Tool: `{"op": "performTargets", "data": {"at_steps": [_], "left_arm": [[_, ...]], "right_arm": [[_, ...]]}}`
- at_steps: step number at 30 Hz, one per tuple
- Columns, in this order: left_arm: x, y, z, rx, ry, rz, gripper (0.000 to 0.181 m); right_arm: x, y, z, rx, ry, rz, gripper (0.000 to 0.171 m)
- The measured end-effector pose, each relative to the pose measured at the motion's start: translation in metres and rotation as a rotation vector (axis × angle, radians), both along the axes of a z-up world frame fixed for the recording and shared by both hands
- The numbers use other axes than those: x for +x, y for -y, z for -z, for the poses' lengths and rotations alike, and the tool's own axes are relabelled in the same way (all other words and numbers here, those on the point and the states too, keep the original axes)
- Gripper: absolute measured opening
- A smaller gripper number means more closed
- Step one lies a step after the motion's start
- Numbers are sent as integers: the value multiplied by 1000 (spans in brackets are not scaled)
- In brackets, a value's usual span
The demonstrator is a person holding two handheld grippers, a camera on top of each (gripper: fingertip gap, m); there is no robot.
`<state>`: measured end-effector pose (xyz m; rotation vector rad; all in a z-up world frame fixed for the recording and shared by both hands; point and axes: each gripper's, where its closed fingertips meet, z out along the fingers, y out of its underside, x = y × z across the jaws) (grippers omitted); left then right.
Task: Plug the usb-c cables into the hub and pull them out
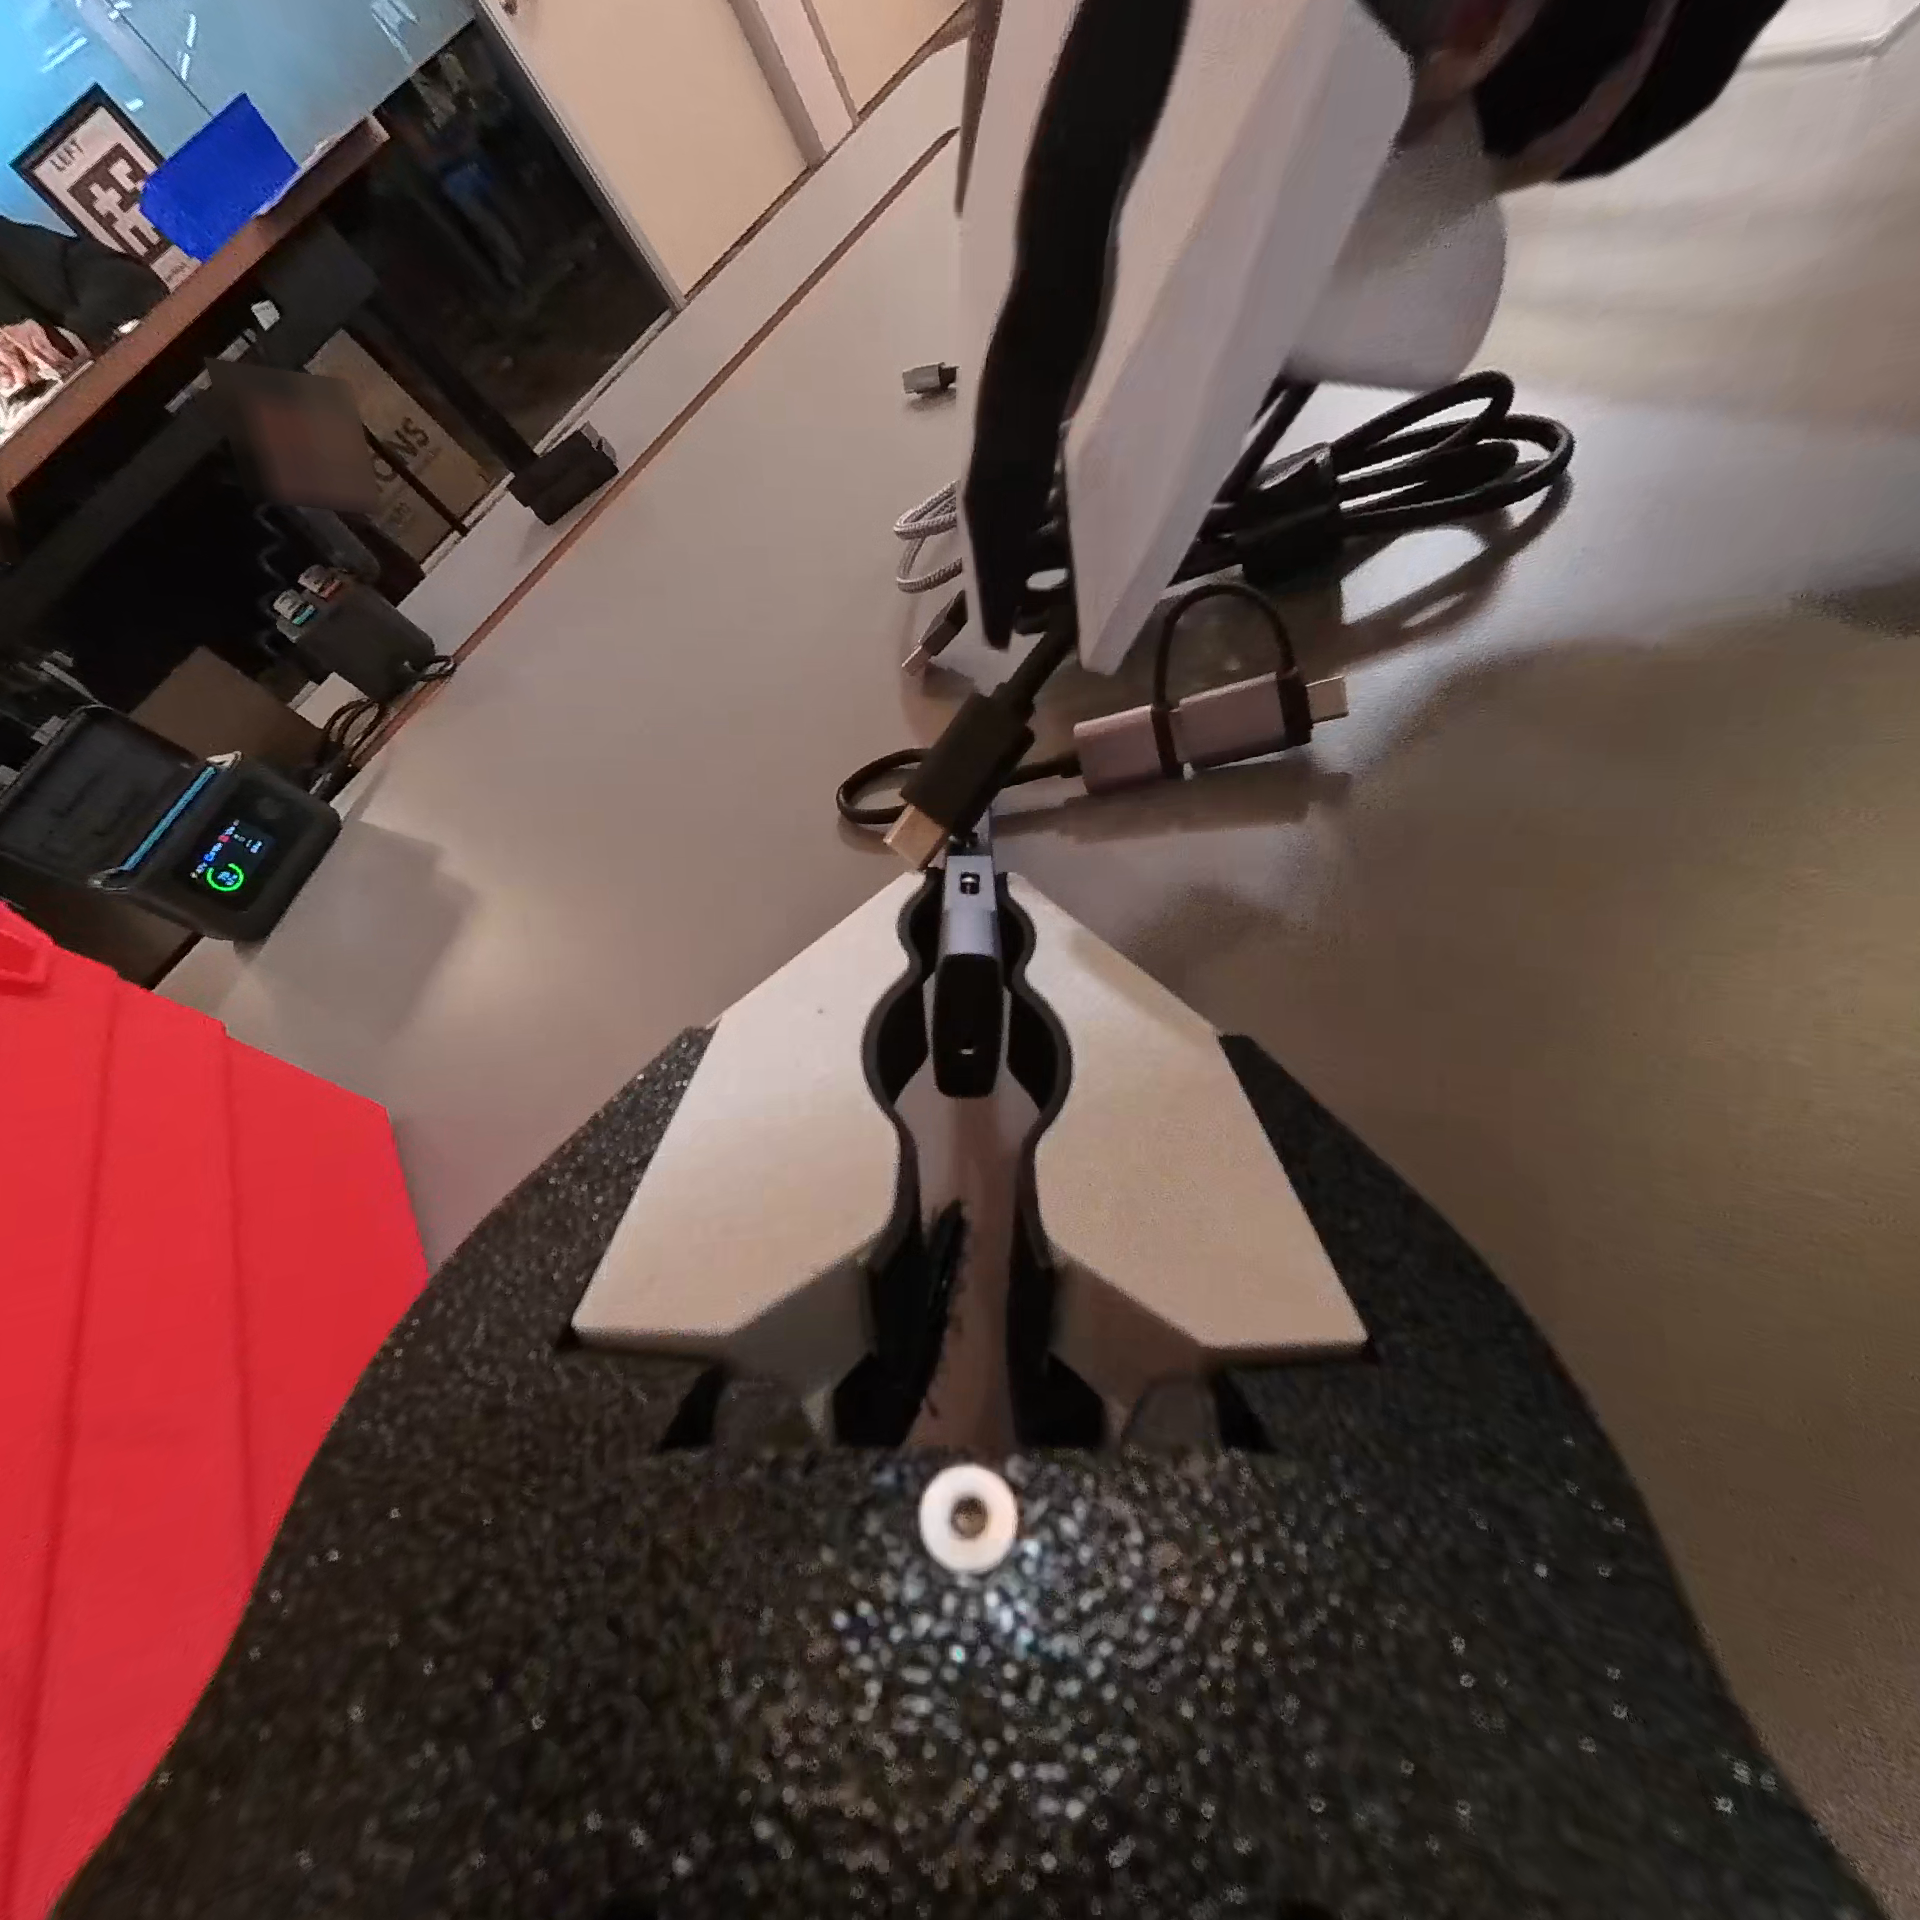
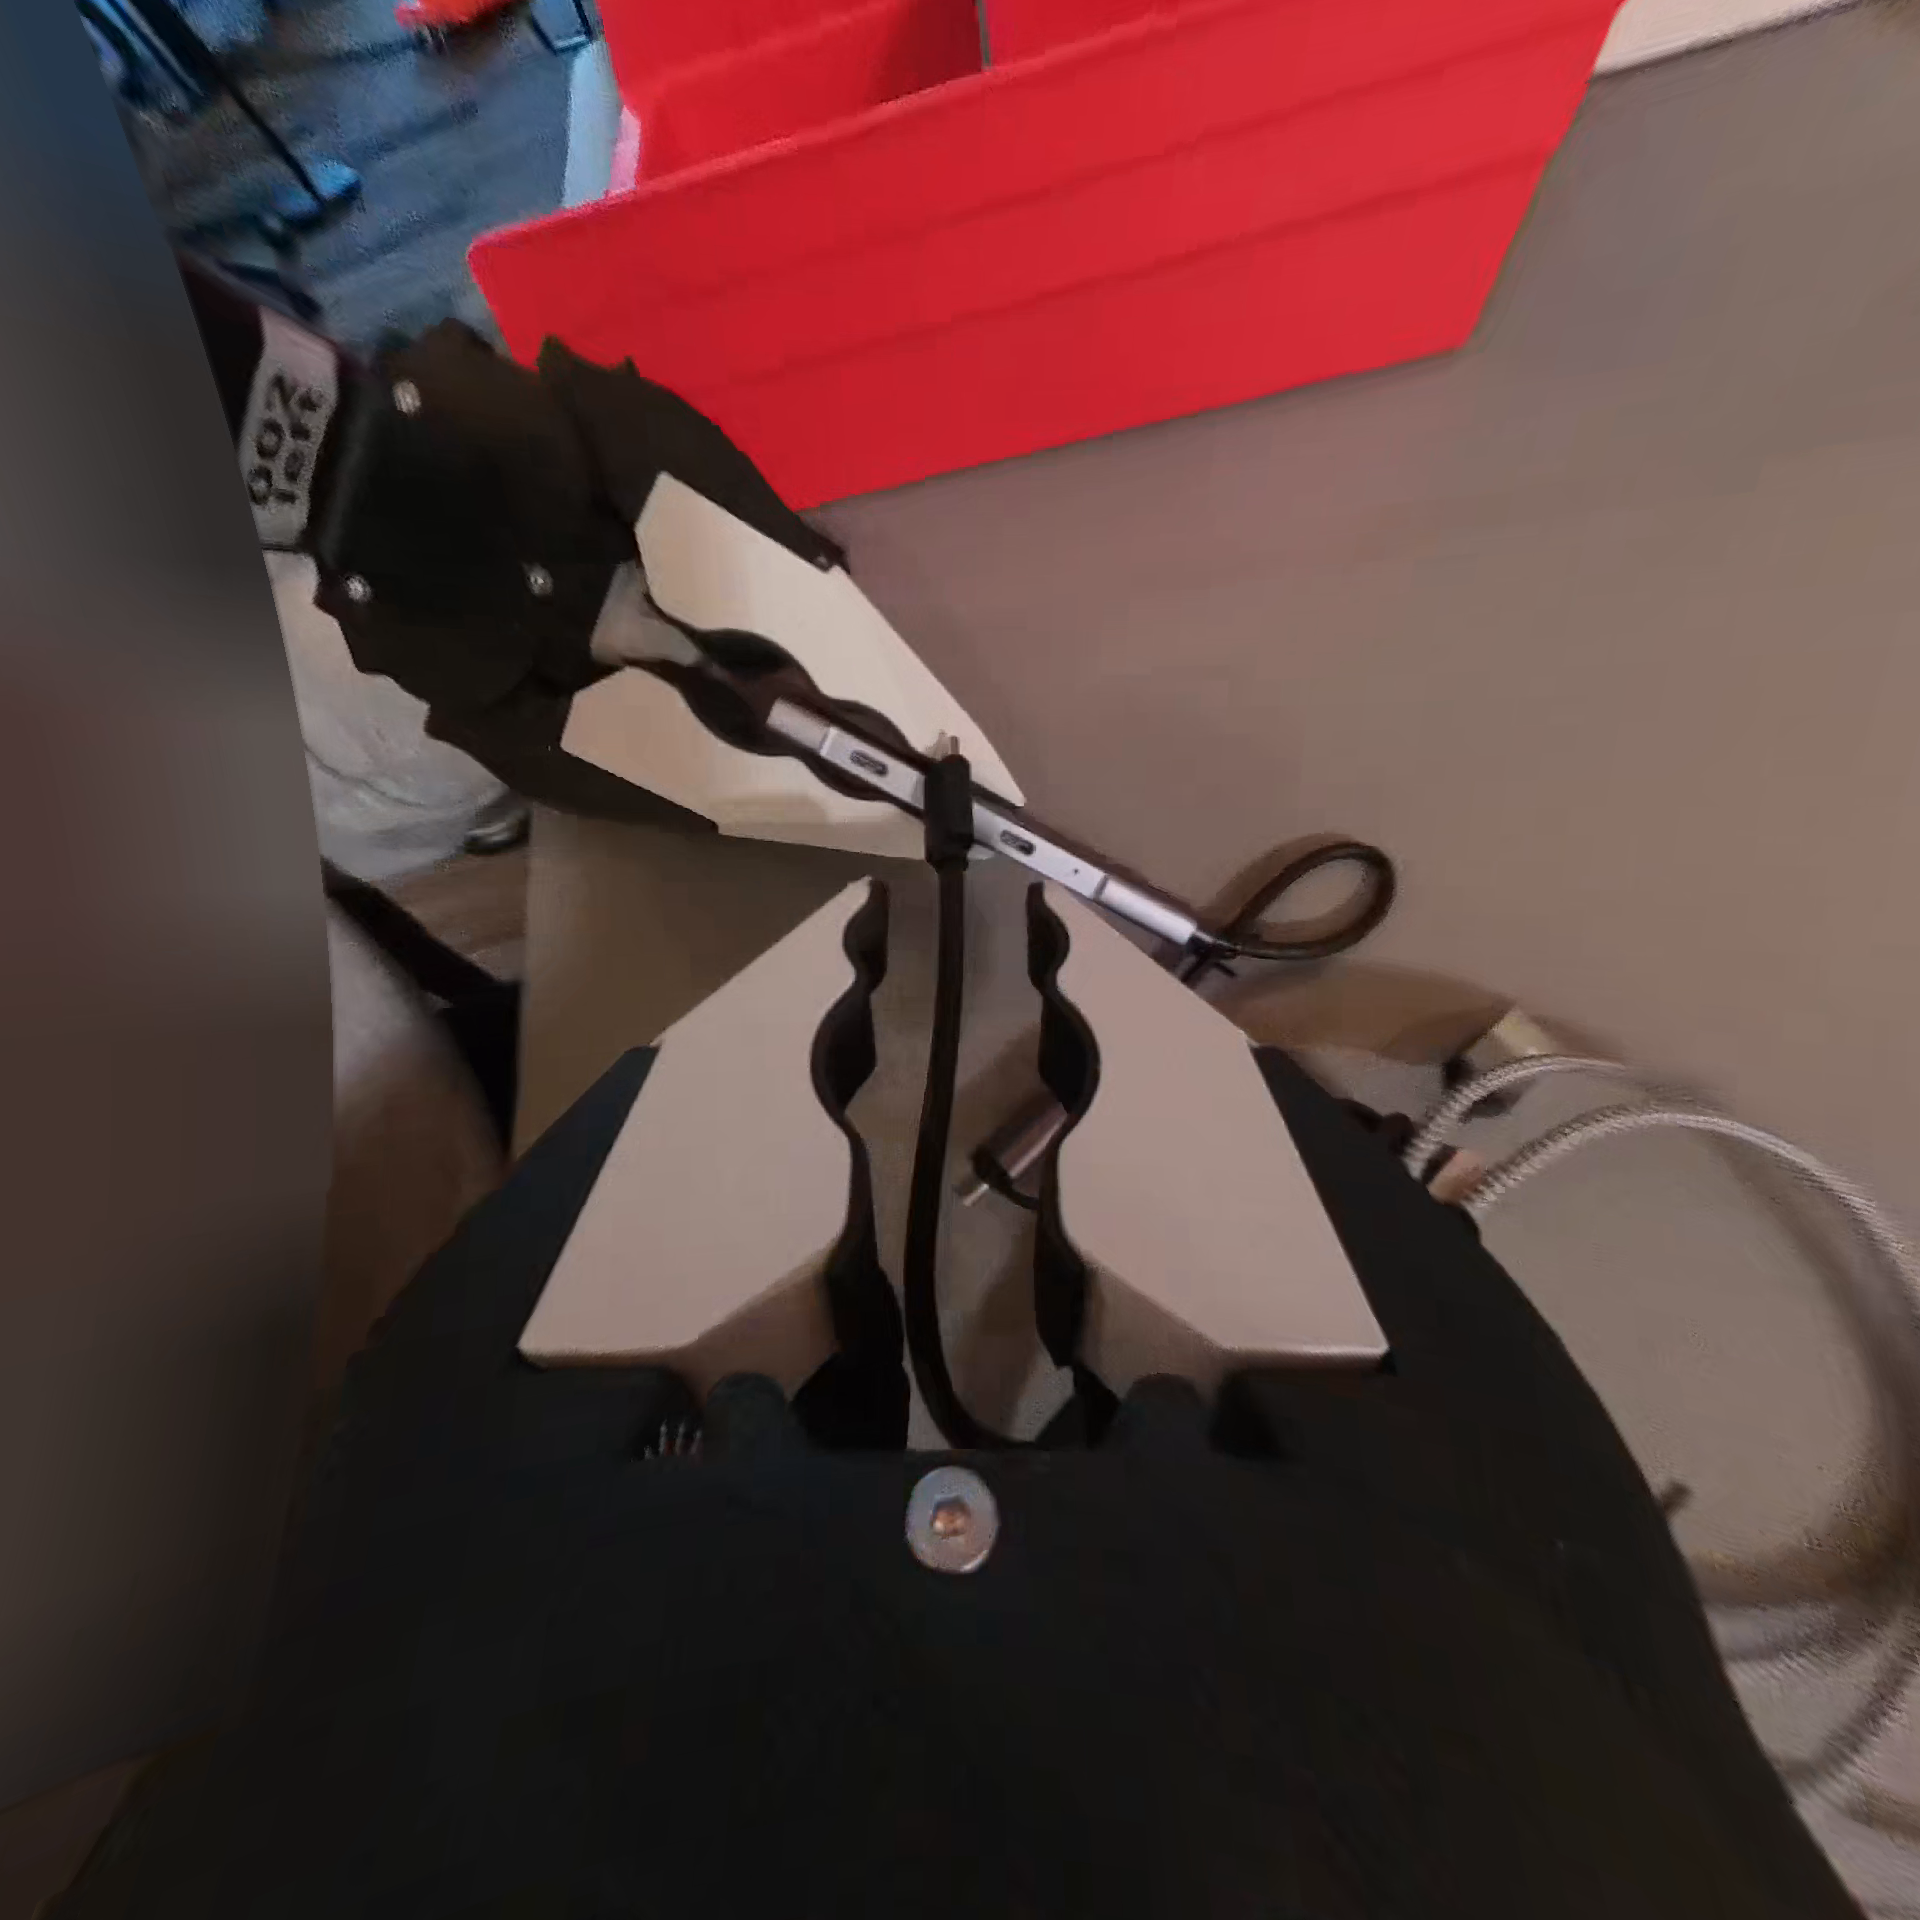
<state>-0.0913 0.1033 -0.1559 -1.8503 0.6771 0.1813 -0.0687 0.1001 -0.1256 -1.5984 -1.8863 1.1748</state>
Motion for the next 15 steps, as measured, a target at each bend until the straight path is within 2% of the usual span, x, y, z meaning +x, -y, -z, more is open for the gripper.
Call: {"op": "performTargets", "data": {"at_steps": [3, 6, 7, 10, 12, 15], "left_arm": [[0, 0, 0, 2, -11, 2, 7], [-1, 0, 1, 1, -16, 0, 7], [-1, 0, 1, -1, -16, 0, 7], [-2, 0, 2, -3, -15, 0, 7], [-2, 0, 2, -5, -17, 0, 7], [-3, -1, 2, -14, 0, 2, 7]], "right_arm": [[-7, 2, 5, -72, 37, 2, 23], [-12, 5, 9, -58, 57, -14, 16], [-13, 8, 9, -59, 54, -25, 9], [-15, 8, 5, -3, 9, -40, 6], [-15, 0, 0, 148, -29, -39, 5], [-10, -13, -2, 575, -32, -90, 5]]}}
